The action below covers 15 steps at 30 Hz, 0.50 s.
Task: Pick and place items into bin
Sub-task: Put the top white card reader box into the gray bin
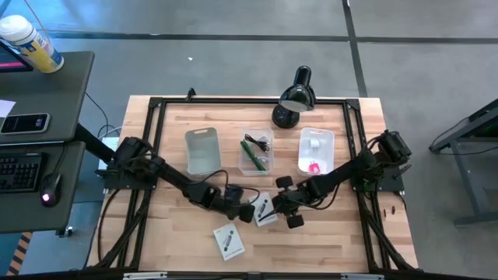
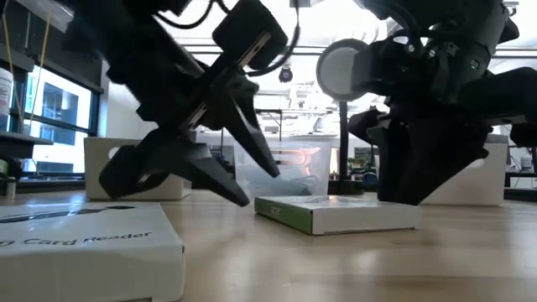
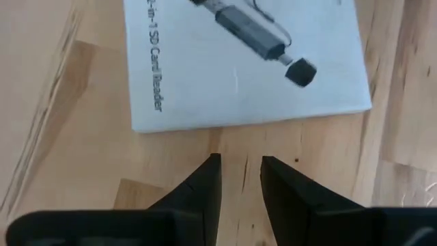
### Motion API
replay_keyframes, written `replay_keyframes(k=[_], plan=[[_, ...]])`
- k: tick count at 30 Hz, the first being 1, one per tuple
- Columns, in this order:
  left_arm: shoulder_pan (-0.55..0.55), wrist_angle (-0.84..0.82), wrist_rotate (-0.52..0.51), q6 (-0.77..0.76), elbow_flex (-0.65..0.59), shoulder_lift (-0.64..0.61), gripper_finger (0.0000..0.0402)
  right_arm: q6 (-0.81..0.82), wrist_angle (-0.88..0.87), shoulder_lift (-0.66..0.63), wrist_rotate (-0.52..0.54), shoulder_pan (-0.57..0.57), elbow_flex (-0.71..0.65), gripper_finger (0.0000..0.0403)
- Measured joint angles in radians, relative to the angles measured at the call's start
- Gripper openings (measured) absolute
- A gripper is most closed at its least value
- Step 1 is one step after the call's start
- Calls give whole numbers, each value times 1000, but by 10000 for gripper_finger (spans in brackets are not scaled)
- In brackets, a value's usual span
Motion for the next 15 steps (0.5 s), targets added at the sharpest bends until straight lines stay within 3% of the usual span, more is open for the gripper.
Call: replay_keyframes(k=[6, 15], plan=[[-22, 110, -68, -77, -70, 0, 142, 8, 2, 29, -4, 0, 3, 94], [-22, 121, -84, -97, -65, 0, 142, 28, 93, 56, -14, 2, 2, 94]])
